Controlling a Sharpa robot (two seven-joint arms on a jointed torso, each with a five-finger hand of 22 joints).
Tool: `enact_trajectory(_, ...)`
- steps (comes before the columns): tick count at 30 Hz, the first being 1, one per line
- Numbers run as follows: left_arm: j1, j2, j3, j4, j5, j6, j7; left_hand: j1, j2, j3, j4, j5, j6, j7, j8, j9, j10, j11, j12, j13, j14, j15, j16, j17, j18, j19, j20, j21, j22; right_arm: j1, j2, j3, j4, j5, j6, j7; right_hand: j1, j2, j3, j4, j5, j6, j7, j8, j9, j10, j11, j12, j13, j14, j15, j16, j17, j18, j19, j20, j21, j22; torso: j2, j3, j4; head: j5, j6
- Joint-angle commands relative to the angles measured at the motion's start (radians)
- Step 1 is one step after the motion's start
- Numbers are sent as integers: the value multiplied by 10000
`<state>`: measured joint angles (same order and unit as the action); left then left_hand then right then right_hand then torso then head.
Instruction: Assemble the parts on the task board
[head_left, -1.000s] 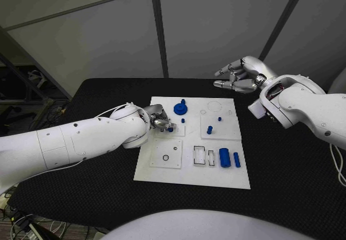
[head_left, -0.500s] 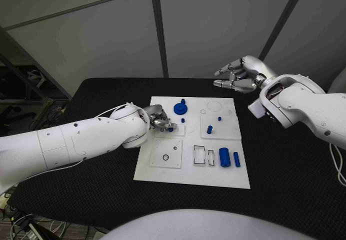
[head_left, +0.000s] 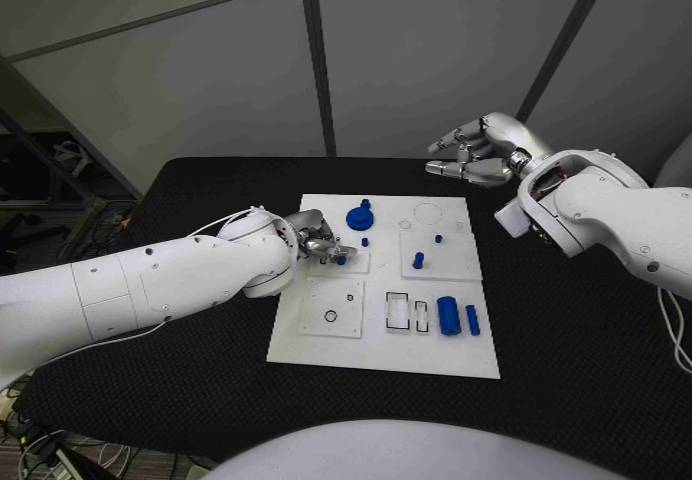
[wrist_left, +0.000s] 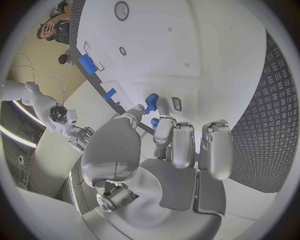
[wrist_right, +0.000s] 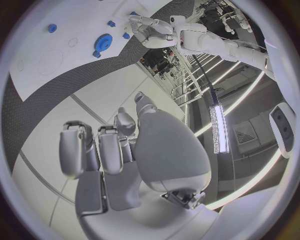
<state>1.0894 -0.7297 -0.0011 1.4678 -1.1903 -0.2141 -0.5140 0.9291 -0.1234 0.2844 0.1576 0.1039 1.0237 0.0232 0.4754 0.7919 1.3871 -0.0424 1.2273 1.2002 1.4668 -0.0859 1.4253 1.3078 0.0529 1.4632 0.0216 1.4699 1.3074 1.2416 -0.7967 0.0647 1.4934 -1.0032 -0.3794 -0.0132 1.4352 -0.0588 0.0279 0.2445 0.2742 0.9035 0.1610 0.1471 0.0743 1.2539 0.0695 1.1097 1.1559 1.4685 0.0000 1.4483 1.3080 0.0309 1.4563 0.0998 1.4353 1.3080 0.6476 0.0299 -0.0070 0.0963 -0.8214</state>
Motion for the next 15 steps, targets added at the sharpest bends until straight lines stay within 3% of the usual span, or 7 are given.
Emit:
enact_trajectory(1, 4, -45, 94, 77, 92, 14, -101, -10, -33, -300, 92, -58, 65, 8, 56, 54, 96, 5, 54, 24, 622, -88, 51, 1065, -185, 187, -14, 52, 1355, 18, 18, 4, -12, -27, -46, 42, -106, -9, -30, 15, 34, 49, -20, 40, -15, -43, 9, -39, -13, 596, -77, -44, 960, 205, -27, -19, -41, 347, 2, 4, 2, 19, 16)
enact_trajectory(8, 2, -92, 383, 193, 208, -15, -99, 133, 68, -848, 304, -82, 58, 8, 34, 98, 86, 3, 51, 25, 622, -89, 50, 1066, -177, 171, -19, 24, 1340, 16, 83, 4, -98, -27, -18, 57, -119, -15, -40, 22, 47, 48, -20, 40, -16, -49, 9, -43, -19, 597, -77, -45, 962, 207, -31, -19, -48, 338, 5, -17, -17, 13, 45)
enact_trajectory(15, 6, -211, 739, 337, 229, 70, -102, 221, 116, -1058, 385, -86, 48, 11, 22, 116, 67, 6, 25, 0, 621, -86, 48, 1064, -169, 151, -17, -3, 1315, 15, 96, 3, -152, -27, -14, 60, -119, -15, -40, 22, 47, 48, -20, 40, -16, -49, 9, -43, -19, 597, -77, -45, 962, 207, -31, -19, -48, 338, 3, 9, -2, 2, 54)
